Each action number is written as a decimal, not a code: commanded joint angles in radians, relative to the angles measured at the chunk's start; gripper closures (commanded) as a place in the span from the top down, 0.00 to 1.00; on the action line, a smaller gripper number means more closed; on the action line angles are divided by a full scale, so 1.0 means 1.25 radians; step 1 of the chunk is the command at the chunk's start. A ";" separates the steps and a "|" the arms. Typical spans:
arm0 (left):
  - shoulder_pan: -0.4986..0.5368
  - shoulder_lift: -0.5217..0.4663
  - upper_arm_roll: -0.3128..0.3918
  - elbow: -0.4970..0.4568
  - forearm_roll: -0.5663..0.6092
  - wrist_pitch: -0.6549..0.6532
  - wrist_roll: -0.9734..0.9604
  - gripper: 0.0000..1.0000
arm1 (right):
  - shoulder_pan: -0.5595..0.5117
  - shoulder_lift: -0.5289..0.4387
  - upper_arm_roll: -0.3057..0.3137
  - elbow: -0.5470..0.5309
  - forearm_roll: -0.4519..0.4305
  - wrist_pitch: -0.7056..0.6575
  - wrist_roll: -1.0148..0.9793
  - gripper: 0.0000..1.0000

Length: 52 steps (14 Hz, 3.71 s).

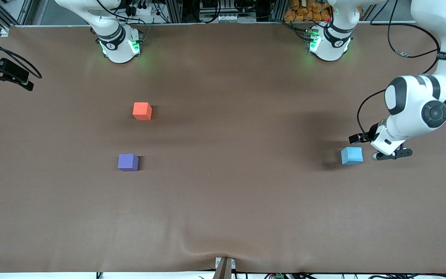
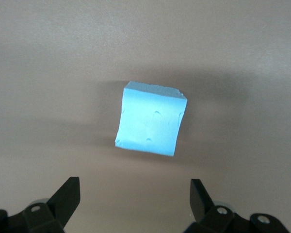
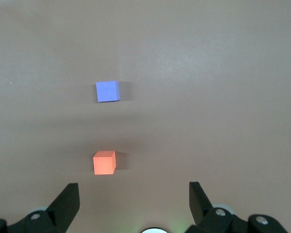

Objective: Place blue block between orange and purple blocks
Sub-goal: 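Lower the left gripper and close it on the light-blue block, then carry the blue block toward the table middle and set it down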

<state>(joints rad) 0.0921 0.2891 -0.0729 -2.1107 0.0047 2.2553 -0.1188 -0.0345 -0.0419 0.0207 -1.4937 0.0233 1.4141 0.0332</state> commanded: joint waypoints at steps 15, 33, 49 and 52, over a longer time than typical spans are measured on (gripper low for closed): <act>-0.003 0.153 -0.002 0.077 -0.011 0.084 -0.008 0.73 | -0.012 0.000 0.004 0.005 0.005 -0.010 -0.007 1.00; -0.182 0.173 -0.251 0.270 -0.025 -0.022 -0.547 0.00 | -0.015 0.013 0.004 0.007 0.016 -0.008 -0.004 1.00; -0.709 0.538 -0.111 0.726 -0.023 0.081 -1.097 0.00 | -0.009 0.178 0.004 0.014 0.013 -0.002 -0.014 1.00; -0.736 0.542 -0.089 0.725 -0.023 0.082 -1.095 0.00 | -0.014 0.191 0.004 0.006 0.026 -0.001 -0.007 1.00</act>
<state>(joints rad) -0.7978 0.9489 -0.2114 -1.2377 -0.0085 2.3549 -1.4932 -0.0379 0.1827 0.0190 -1.5000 0.0372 1.4208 0.0298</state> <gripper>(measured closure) 0.458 0.000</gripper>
